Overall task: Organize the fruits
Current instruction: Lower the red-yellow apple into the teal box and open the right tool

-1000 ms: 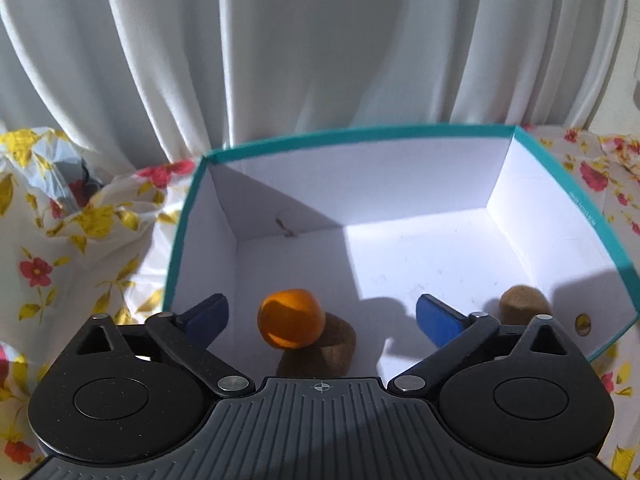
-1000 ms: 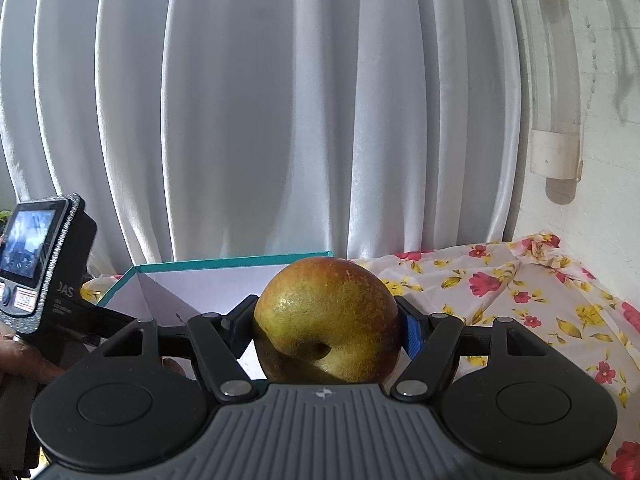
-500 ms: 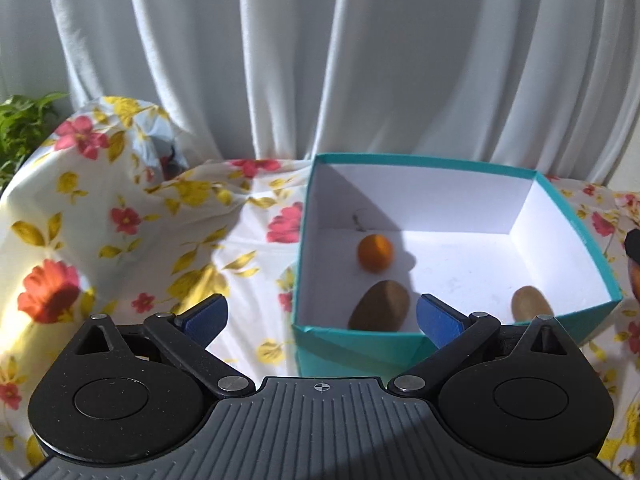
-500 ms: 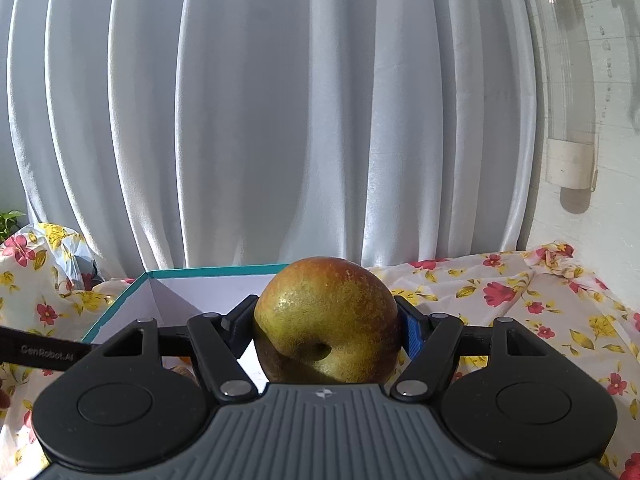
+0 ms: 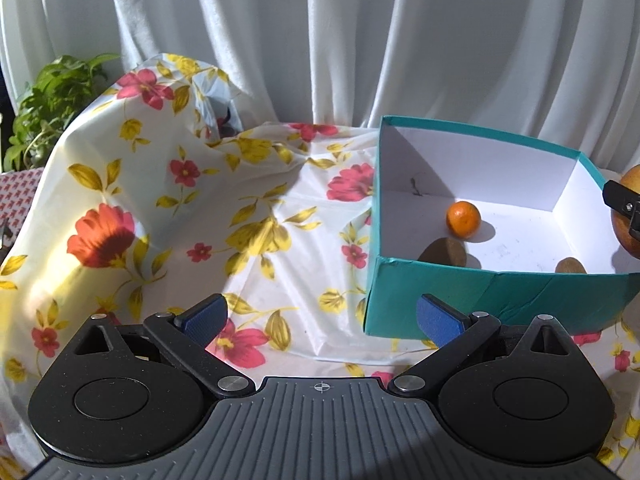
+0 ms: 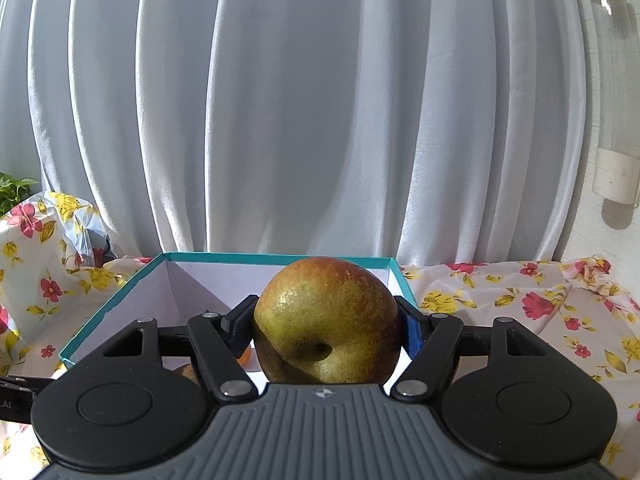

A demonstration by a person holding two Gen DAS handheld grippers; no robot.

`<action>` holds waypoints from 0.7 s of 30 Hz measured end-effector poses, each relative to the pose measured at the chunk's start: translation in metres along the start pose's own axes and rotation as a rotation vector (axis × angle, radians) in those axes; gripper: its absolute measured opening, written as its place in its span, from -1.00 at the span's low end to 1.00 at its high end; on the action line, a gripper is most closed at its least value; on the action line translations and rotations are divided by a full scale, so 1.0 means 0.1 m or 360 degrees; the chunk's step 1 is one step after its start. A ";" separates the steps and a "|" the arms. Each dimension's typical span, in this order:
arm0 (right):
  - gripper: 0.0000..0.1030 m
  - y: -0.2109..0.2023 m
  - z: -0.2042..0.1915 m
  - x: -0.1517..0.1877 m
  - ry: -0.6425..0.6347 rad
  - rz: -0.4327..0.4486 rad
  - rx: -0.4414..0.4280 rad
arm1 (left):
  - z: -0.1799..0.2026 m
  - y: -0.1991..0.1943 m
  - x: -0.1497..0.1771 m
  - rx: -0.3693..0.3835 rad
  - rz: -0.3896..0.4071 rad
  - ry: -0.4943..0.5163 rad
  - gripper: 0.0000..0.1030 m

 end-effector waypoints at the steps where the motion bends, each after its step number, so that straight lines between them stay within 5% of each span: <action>1: 0.37 0.04 -0.03 0.02 -0.0008 -0.0013 -0.0006 | -0.02 0.00 0.01 -0.0007 -0.0009 -0.0003 1.00; 21: 0.37 0.48 -0.12 0.46 0.0014 -0.0287 -0.0047 | -0.16 0.01 0.13 -0.0040 -0.0078 -0.0050 1.00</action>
Point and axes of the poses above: each gripper's, at about its wrist camera, not at the fingertips, and y roughly the way its jaws point, z to its right, x to its underside, the point moved 7 cm from there along y, roughly the way its jaws point, and after that the axes turned 3 degrees about z, right-handed, at the moved point
